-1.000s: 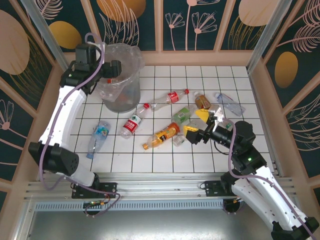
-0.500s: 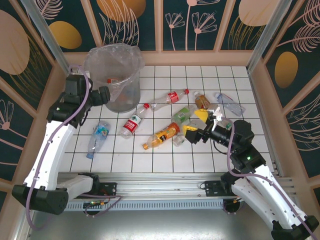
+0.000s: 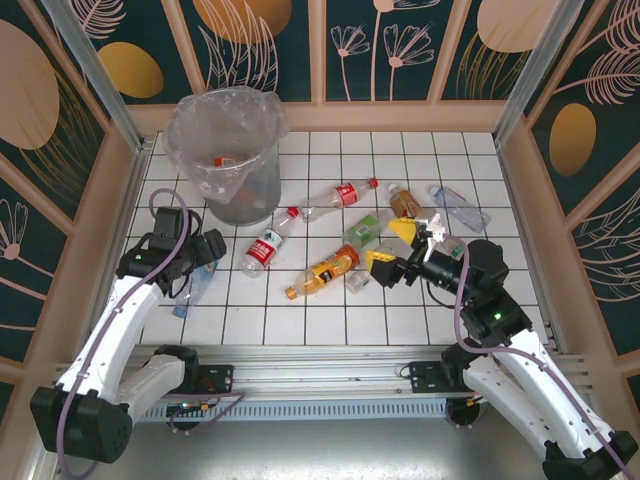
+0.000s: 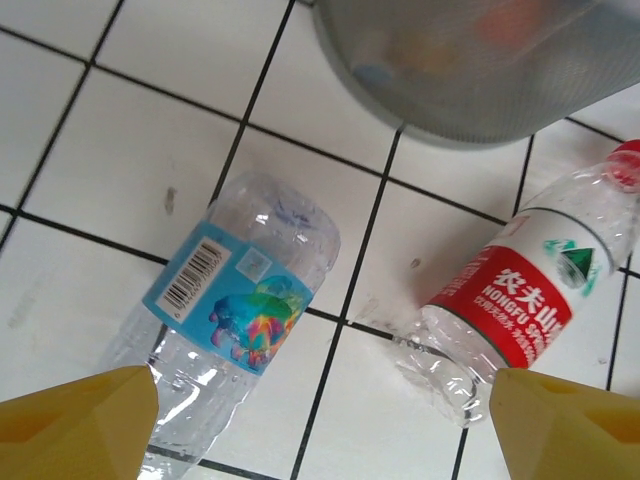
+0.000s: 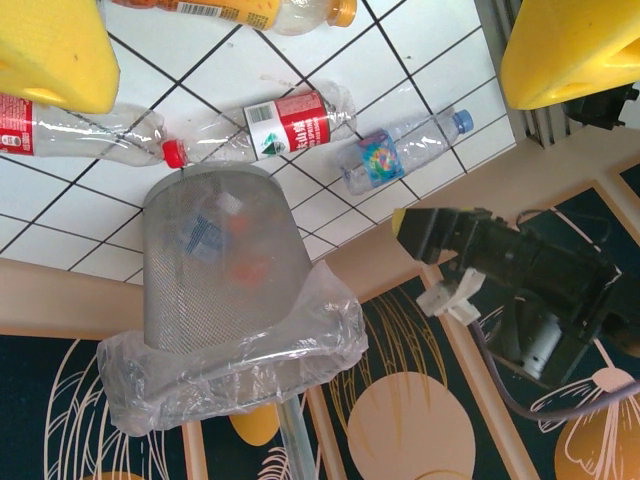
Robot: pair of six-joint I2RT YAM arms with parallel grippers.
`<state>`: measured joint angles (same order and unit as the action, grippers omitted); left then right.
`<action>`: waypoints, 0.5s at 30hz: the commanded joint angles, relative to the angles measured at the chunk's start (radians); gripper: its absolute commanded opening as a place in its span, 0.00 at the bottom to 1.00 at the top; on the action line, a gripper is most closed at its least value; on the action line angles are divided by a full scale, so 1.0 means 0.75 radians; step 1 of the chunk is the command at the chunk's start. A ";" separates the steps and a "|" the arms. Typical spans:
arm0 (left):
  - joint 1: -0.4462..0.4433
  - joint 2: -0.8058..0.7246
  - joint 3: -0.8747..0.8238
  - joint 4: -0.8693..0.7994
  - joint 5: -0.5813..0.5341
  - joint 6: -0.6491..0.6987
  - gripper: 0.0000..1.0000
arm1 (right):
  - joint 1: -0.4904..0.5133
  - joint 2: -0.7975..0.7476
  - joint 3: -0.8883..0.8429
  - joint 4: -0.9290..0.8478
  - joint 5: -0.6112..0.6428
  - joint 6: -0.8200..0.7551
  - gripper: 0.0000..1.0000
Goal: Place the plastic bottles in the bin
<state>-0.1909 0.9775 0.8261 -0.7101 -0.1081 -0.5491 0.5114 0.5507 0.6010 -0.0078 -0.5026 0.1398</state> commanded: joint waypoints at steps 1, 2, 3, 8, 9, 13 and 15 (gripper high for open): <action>-0.005 0.054 -0.088 0.131 0.022 -0.075 0.87 | -0.009 -0.013 0.044 -0.002 -0.032 0.014 0.98; -0.004 0.073 -0.102 0.145 0.009 -0.067 0.87 | -0.008 -0.019 0.044 -0.007 -0.030 0.012 0.99; -0.004 0.093 -0.109 0.154 -0.008 -0.051 0.88 | -0.009 -0.023 0.047 -0.014 -0.029 0.007 0.99; -0.003 0.183 -0.120 0.196 -0.013 0.011 0.90 | -0.009 -0.038 0.048 -0.020 -0.019 -0.010 0.99; -0.002 0.201 -0.124 0.199 -0.033 0.010 0.90 | -0.009 -0.037 0.048 -0.020 -0.019 -0.009 0.99; -0.003 0.263 -0.136 0.202 -0.076 -0.005 0.91 | -0.009 -0.039 0.047 -0.020 -0.020 -0.009 0.99; -0.003 0.283 -0.149 0.210 -0.091 -0.004 0.91 | -0.008 -0.039 0.049 -0.020 -0.019 -0.008 0.99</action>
<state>-0.1909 1.1725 0.7326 -0.5732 -0.1402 -0.5617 0.5114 0.5320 0.6014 -0.0200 -0.5049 0.1368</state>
